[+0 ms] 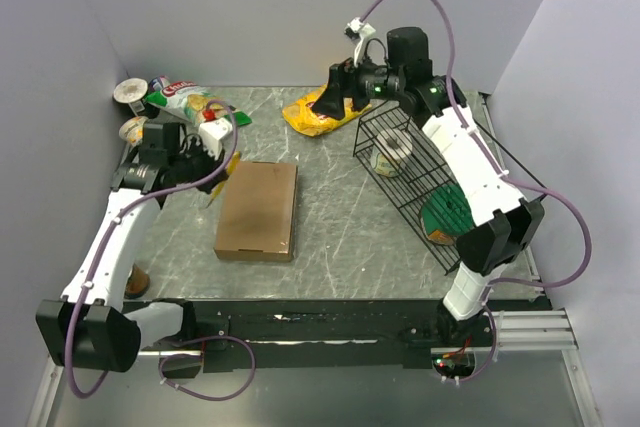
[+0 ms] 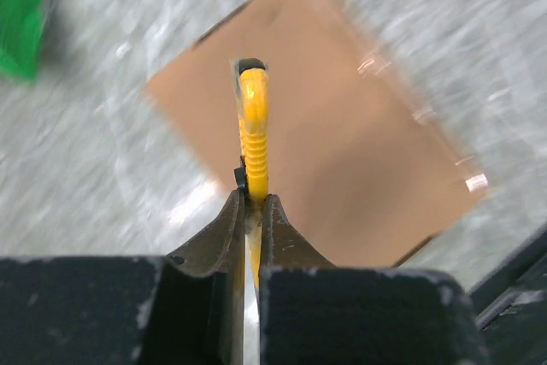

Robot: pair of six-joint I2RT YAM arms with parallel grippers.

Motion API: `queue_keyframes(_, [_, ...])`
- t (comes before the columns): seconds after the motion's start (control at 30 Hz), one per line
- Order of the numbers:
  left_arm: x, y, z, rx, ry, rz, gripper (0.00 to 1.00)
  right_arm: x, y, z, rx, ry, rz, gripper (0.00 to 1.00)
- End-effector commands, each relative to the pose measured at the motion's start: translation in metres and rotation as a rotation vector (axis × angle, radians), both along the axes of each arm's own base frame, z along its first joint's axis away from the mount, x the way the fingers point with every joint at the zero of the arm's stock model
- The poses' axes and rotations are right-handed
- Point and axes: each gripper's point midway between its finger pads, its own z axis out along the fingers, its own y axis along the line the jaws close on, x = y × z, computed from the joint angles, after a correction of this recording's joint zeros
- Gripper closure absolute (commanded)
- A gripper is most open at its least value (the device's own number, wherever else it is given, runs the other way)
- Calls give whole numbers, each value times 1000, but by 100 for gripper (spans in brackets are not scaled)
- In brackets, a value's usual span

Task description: Unpack the express box

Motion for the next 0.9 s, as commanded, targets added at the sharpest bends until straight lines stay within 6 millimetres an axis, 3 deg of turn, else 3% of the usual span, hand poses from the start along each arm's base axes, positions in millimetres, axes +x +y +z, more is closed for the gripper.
queue_keyframes(0.0, [16, -47, 59, -224, -58, -63, 99, -38, 39, 5, 183, 178, 250, 11])
queue_keyframes(0.07, [16, -67, 89, -336, -61, -103, 99, -53, 47, 13, 237, 172, 368, 12])
queue_keyframes(0.2, [19, -89, 138, -509, -152, -169, 99, -64, 49, 25, 288, 106, 472, 13])
queue_keyframes(0.43, [11, -113, 182, -750, -177, -279, 99, -74, 62, 32, 348, 34, 562, 13])
queue_keyframes(0.53, [9, -118, 187, -812, -143, -301, 99, -74, 74, 40, 336, -22, 577, 14])
queue_keyframes(0.87, [15, -123, 197, -882, -136, -323, 99, -75, 96, 33, 330, -23, 604, 14])
